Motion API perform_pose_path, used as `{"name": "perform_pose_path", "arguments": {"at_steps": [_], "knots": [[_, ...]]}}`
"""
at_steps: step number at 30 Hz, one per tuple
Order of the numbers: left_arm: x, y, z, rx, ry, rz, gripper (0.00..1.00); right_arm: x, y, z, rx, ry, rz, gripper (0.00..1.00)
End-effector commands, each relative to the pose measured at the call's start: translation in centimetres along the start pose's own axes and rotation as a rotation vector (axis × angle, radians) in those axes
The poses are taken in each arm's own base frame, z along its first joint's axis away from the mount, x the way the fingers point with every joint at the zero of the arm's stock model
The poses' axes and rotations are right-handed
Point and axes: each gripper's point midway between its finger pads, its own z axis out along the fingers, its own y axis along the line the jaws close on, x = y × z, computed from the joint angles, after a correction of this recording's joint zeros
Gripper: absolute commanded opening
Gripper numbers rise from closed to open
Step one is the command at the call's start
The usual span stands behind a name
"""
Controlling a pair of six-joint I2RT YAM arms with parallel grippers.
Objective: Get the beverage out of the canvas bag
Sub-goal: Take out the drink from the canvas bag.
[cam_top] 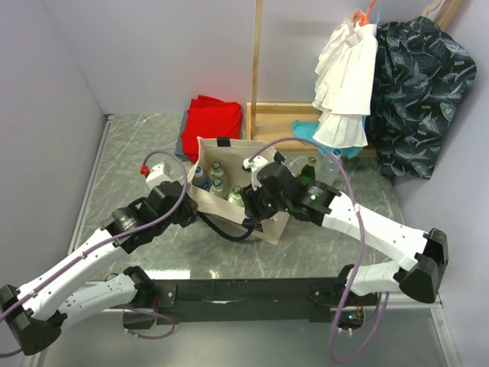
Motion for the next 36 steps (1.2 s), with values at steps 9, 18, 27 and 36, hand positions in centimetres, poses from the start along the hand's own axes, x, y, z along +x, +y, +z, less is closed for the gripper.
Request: {"name": "perform_pose_path", "arguments": {"at_steps": [9, 18, 27, 36], "knots": [[-0.1, -0.6, 0.2, 0.005, 0.012, 0.042, 0.34, 5.8, 0.1, 0.1, 0.053, 0.173, 0.056, 0.61], [0.3, -0.4, 0.3, 0.011, 0.019, 0.041, 0.24, 3.9, -2.9, -0.8, 0.262, 0.032, 0.144, 0.64], [0.8, -0.2, 0.5, 0.021, 0.022, 0.031, 0.22, -1.6, -5.7, -4.2, 0.416, -0.2, 0.148, 0.75], [0.9, 0.2, 0.4, 0.021, 0.02, 0.024, 0.22, -3.8, -5.3, -3.3, 0.423, -0.231, 0.117, 0.76]]}}
